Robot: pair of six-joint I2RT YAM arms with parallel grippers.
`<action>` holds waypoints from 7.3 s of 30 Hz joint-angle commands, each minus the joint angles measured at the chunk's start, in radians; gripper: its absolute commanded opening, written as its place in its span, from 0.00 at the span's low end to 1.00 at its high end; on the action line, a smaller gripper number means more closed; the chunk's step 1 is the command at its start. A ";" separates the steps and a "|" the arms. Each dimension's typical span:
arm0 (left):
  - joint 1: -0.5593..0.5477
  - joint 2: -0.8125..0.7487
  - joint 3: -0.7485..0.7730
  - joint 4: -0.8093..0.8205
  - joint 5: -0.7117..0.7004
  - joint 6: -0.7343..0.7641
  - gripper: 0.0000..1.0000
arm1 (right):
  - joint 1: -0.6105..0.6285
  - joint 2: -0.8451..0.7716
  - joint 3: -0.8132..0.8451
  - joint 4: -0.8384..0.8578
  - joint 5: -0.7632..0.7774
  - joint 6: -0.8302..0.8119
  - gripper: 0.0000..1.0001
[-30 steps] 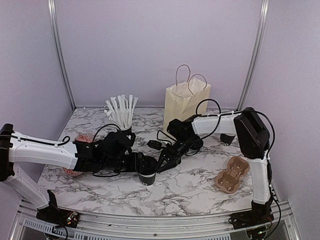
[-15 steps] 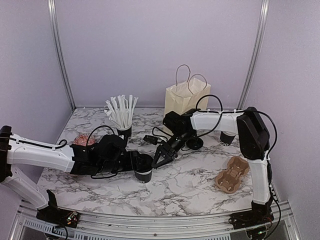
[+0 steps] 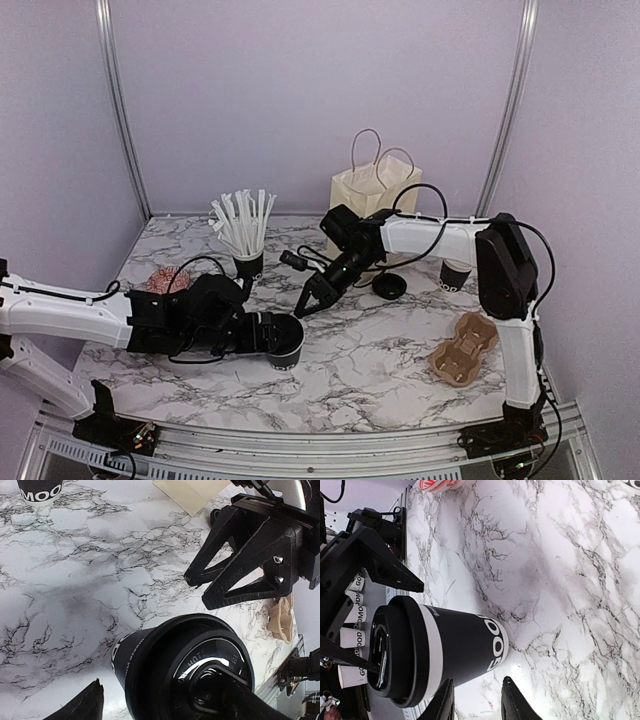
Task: Pack the takeout coffee
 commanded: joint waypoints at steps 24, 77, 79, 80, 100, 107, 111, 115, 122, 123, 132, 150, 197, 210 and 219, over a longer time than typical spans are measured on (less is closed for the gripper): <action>-0.001 -0.090 0.032 -0.100 -0.105 0.042 0.80 | -0.058 -0.137 -0.111 0.036 0.084 -0.072 0.30; 0.071 -0.224 -0.061 -0.105 0.050 0.167 0.82 | -0.039 0.052 0.130 -0.028 -0.014 -0.097 0.28; 0.071 -0.240 -0.056 -0.120 0.035 0.169 0.82 | -0.042 0.050 0.135 -0.031 -0.009 -0.098 0.28; 0.071 -0.248 -0.049 -0.131 0.019 0.172 0.81 | -0.041 0.043 0.127 -0.031 -0.008 -0.098 0.28; 0.227 -0.105 -0.005 -0.041 0.229 0.142 0.77 | 0.049 -0.112 -0.258 0.186 -0.322 0.066 0.46; 0.226 -0.076 -0.010 -0.007 0.271 0.128 0.78 | 0.050 -0.048 -0.155 0.171 -0.322 0.076 0.47; 0.226 -0.086 -0.032 0.002 0.285 0.098 0.76 | 0.044 -0.029 -0.123 0.171 -0.311 0.088 0.46; 0.224 -0.118 -0.063 0.008 0.288 0.072 0.75 | 0.035 -0.023 -0.116 0.170 -0.292 0.091 0.46; 0.224 -0.156 -0.099 0.009 0.277 0.045 0.73 | 0.022 -0.011 -0.106 0.170 -0.266 0.107 0.44; 0.224 -0.157 -0.100 0.010 0.275 0.042 0.73 | 0.023 -0.009 -0.102 0.170 -0.258 0.111 0.43; 0.224 -0.108 -0.064 0.037 0.246 0.081 0.72 | 0.021 0.027 -0.053 0.150 -0.251 0.115 0.41; 0.211 -0.152 -0.072 0.006 0.273 0.023 0.70 | -0.011 0.052 -0.006 0.131 -0.200 0.128 0.32; 0.212 -0.180 -0.048 -0.087 0.205 0.094 0.68 | -0.011 0.025 -0.005 0.107 -0.196 0.058 0.25; 0.213 -0.119 0.014 -0.074 0.175 0.113 0.69 | -0.018 0.011 -0.021 0.107 -0.194 0.068 0.33; 0.213 -0.057 0.022 -0.055 0.195 0.105 0.67 | -0.008 0.048 0.013 0.102 -0.234 0.094 0.37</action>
